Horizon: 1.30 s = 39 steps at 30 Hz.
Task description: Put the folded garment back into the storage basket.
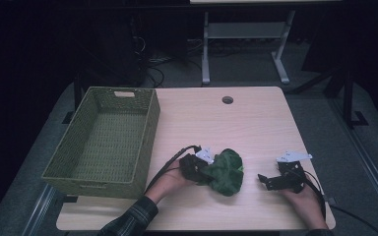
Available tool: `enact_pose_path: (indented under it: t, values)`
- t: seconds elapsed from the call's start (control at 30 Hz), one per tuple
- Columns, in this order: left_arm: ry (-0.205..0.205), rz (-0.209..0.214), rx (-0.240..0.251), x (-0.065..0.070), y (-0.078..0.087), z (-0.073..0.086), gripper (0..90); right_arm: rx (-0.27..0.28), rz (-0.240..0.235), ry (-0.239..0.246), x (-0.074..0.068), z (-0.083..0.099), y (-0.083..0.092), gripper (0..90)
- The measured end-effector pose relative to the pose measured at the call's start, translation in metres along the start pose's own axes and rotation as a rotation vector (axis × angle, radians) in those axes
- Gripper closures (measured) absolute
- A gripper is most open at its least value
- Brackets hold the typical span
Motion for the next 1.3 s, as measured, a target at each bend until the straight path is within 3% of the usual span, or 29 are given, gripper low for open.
enact_pose_path:
  t: [0.2,0.4,0.73,1.07,1.3]
  values:
    - [0.018,-0.009,0.02,0.004,0.011,-0.007,78.3,0.001,0.0,0.0,0.0,0.0,0.0,3.1]
    - [0.043,-0.026,0.057,0.005,0.033,-0.019,78.1,0.0,-0.001,0.001,0.0,0.0,0.0,3.1]
    - [0.078,-0.066,0.073,0.004,0.072,-0.036,77.8,0.001,0.002,0.0,0.0,0.0,0.0,3.1]
    - [0.086,-0.118,0.078,0.001,0.11,-0.037,77.6,0.001,0.009,-0.005,0.0,0.0,0.0,3.0]
    - [0.113,-0.175,0.1,-0.01,0.15,-0.029,77.6,0.001,0.012,-0.007,0.0,0.0,0.0,3.0]
Point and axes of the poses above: each handheld gripper's, and its own axes: y roughly backward along the jaws, z roughly out of its underside, x roughly to its right, the point moved 8 cm from there along -y, roughly forward along the jaws, and after that the axes turned 4 degrees about z, right-handed, at the moved point
